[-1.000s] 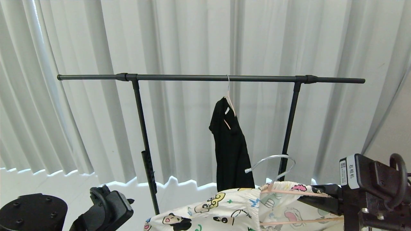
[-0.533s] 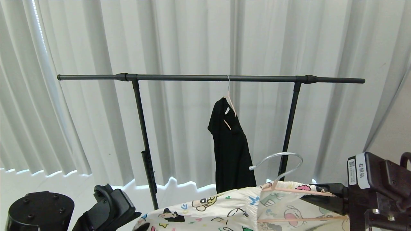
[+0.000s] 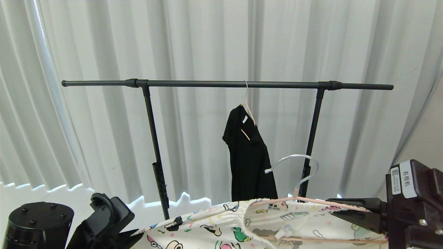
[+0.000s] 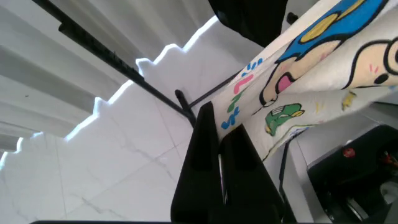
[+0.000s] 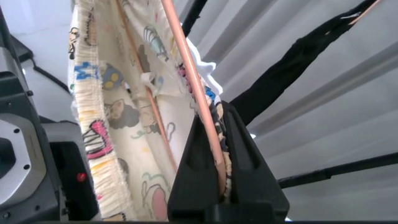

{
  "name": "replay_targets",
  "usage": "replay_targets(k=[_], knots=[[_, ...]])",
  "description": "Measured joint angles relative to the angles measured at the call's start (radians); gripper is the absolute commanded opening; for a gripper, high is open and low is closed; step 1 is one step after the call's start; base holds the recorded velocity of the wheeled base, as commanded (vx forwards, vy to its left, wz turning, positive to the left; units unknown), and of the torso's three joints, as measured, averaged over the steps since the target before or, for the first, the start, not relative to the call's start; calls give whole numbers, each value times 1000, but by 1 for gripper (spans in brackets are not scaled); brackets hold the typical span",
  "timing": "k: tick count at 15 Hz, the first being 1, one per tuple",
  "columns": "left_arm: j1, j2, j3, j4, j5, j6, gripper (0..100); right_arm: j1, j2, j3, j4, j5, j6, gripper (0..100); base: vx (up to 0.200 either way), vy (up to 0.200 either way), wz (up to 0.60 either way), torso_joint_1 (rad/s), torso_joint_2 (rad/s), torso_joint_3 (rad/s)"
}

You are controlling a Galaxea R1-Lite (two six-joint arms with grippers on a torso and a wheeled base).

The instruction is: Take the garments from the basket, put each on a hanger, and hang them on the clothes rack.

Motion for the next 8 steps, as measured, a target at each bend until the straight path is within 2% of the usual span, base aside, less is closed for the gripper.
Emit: replay_targets(k=[3, 4, 8], knots=[[-1, 0, 5, 0, 2, 5, 0, 0, -11, -1, 0, -4, 50, 0, 0, 0, 0, 0, 0, 0], [-6, -5, 1, 0, 2, 5, 100, 0, -13, -1, 0, -6, 61, 0, 0, 0, 0, 0, 0, 0], [-16, -25, -2, -1, 0, 0, 100, -1, -18, 0, -1, -8, 65, 0, 0, 0, 0, 0, 0, 0]])
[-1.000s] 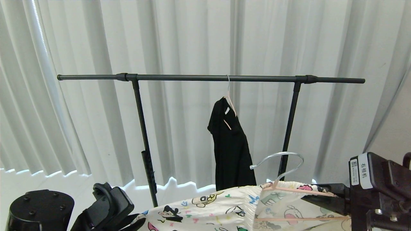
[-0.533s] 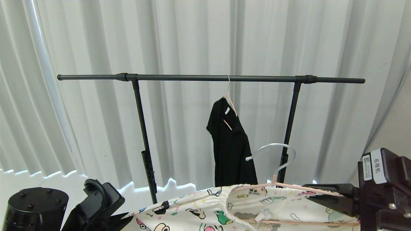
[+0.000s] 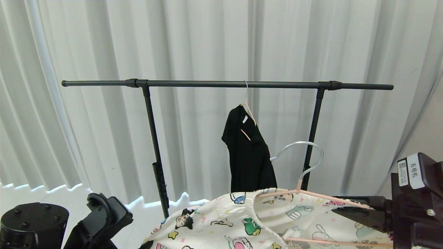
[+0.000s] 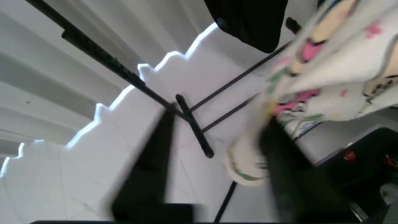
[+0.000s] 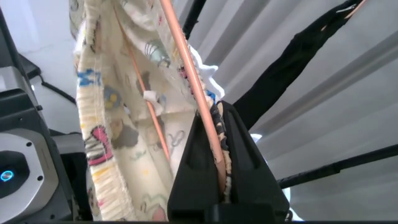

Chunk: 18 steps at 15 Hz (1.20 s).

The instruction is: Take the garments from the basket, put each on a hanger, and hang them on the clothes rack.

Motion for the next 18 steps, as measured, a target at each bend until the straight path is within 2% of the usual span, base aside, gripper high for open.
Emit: replay_targets(k=[4, 6, 10, 13, 14, 16, 18], knots=[[-1, -37, -10, -6, -4, -1, 100, -36, -1, 2, 2, -4, 0, 0, 0, 0, 0, 0, 0, 0], [-1, -76, -24, -7, -5, -11, 100, -84, -4, 4, 3, -3, 0, 0, 0, 0, 0, 0, 0, 0], [9, -129, -84, -7, 2, -112, 100, -161, -19, 50, 7, -8, 0, 0, 0, 0, 0, 0, 0, 0], [65, -139, -107, -8, 5, -118, 100, -184, -37, 67, 82, -60, 1, 0, 0, 0, 0, 0, 0, 0], [94, -139, -108, -8, 12, -114, 100, -195, -44, 68, 130, -101, 7, 0, 0, 0, 0, 0, 0, 0], [160, -137, -97, -9, 30, -106, 100, -237, -64, 70, 206, -166, 49, 0, 0, 0, 0, 0, 0, 0], [189, -134, -90, -9, 33, -105, 100, -270, -83, 75, 235, -202, 86, 0, 0, 0, 0, 0, 0, 0]])
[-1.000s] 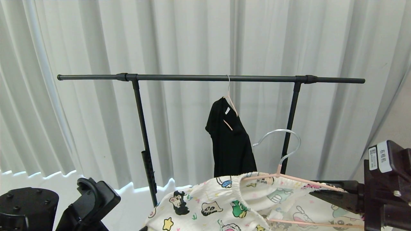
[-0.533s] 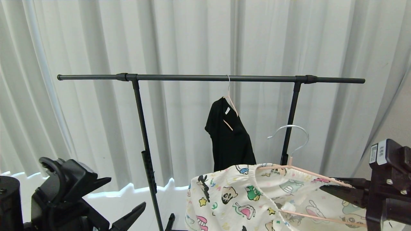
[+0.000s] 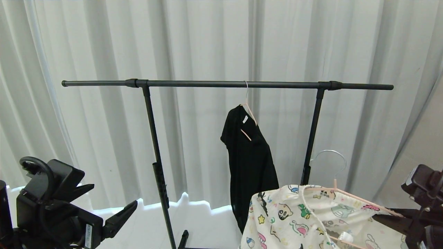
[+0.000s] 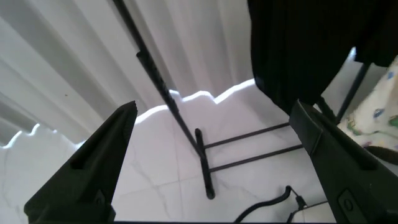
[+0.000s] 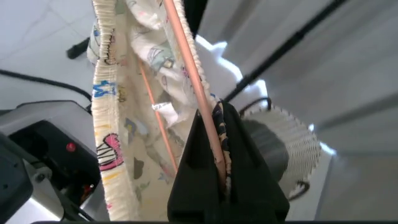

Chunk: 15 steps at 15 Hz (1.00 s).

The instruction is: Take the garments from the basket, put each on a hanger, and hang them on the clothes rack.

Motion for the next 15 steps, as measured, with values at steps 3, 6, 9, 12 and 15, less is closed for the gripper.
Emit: replay_targets(k=[3, 6, 9, 12, 15], knots=[[16, 3, 2, 0, 11, 8, 100, -102, -36, 36, 39, -98, 97, 0, 0, 0, 0, 0, 0, 0], [39, 5, 11, 1, 29, 80, 100, -208, -54, 44, 40, -117, 124, 0, 0, 0, 0, 0, 0, 0], [58, 4, 19, 0, 35, 113, 100, -312, -45, 19, 31, -116, 128, 0, 0, 0, 0, 0, 0, 0], [61, 1, 13, -6, 38, 114, 100, -330, -8, -47, 26, -114, 129, 0, 0, 0, 0, 0, 0, 0], [63, -2, -12, -7, 39, 104, 100, -328, 43, -121, 13, -113, 130, 0, 0, 0, 0, 0, 0, 0]])
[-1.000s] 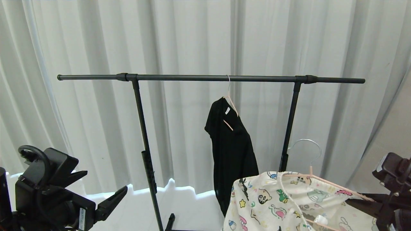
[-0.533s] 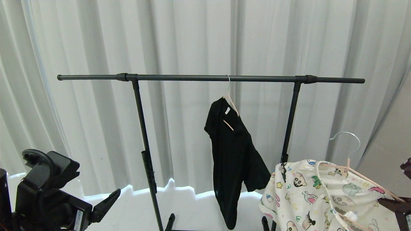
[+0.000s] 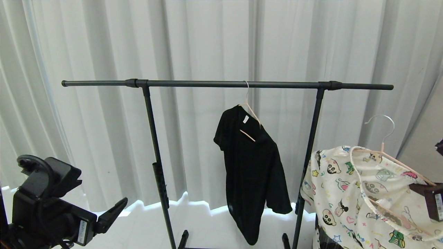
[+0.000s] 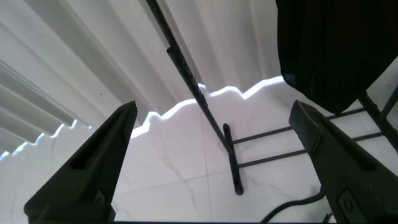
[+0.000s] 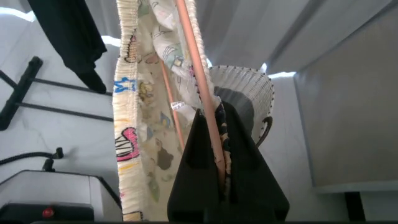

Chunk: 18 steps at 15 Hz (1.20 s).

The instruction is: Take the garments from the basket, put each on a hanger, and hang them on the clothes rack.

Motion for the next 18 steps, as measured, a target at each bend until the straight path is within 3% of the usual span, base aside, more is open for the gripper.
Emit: replay_targets(k=[5, 18], knots=[[-5, -17, -13, 0, -2, 1, 100, 27, 95, -129, -80, -2, 24, 0, 200, 0, 0, -2, 0, 4], [-6, -46, -4, 1, -3, 6, 100, 104, 143, -227, -74, -2, 23, 0, 200, 0, 0, 2, 2, 1]])
